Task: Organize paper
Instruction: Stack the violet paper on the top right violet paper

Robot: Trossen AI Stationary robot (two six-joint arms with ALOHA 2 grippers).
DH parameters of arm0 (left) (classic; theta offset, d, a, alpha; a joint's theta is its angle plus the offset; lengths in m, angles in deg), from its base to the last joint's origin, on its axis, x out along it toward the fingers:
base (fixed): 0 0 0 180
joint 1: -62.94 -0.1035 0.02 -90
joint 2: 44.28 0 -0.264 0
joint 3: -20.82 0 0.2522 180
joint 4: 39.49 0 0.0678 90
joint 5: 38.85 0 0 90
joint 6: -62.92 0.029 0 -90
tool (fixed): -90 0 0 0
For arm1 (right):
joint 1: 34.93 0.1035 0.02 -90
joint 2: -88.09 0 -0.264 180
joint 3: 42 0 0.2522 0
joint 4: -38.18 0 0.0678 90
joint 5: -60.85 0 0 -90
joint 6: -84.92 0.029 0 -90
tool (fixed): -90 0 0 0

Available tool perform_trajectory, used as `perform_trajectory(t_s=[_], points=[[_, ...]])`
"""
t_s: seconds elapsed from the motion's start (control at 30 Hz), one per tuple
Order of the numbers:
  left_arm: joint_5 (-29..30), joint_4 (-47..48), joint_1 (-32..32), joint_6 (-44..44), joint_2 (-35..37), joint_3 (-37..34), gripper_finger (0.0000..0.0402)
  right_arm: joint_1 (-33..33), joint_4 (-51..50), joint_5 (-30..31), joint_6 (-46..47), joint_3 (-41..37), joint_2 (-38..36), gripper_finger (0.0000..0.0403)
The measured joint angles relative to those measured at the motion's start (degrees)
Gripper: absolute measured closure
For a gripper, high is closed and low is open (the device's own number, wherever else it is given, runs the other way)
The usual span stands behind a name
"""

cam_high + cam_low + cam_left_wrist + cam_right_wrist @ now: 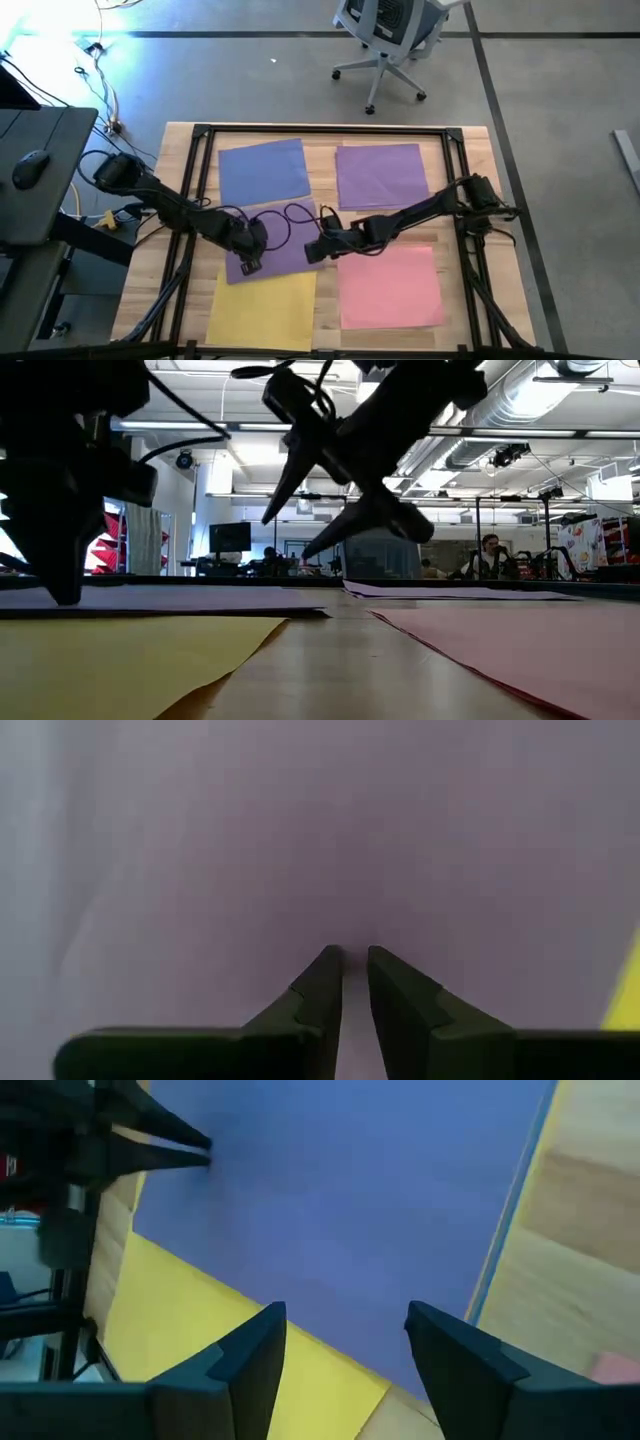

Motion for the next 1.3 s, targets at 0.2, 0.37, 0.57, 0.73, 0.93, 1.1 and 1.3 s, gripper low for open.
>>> perform_trajectory(t_s=[0.2, 0.37, 0.57, 0.73, 0.93, 1.1, 1.3], points=[[0.1, -3.7, 0.0, 1.1, 0.0, -1.6, 0.0382, 0.8, 0.7, -0.5, 2.0, 0.0, 2.9, 0.0206], [0.2, -7.9, 0.0, 1.1, -0.2, -1.7, 0.0383, 0.9, -0.7, -0.5, 1.9, 0.0, 3.0, 0.0206], [0.5, -10.5, 0.0, 1.1, -0.3, -1.9, 0.0383, 0.9, 2.7, -0.1, -0.6, 0.0, 4.9, 0.0206], [0.4, -10.1, -0.4, 1.0, -0.3, -1.8, 0.0383, 0.9, 8.3, -0.6, -12.7, 0.0, 5.4, 0.0206], [0.2, -10.0, -0.4, 1.0, -0.3, -1.8, 0.0383, 1.8, 7.1, -5.7, -45.5, 4.0, 3.9, 0.0205], [-0.5, -9.9, -0.4, 0.6, -0.3, -1.8, 0.0383, 3.5, 5.6, -7.5, -68.7, 7.1, 5.0, 0.0183], [-1.1, -9.9, -0.4, -2.0, -0.3, -1.8, 0.0383, 4.5, 4.9, -5.1, -87.8, 6.1, 6.5, 0.013]])
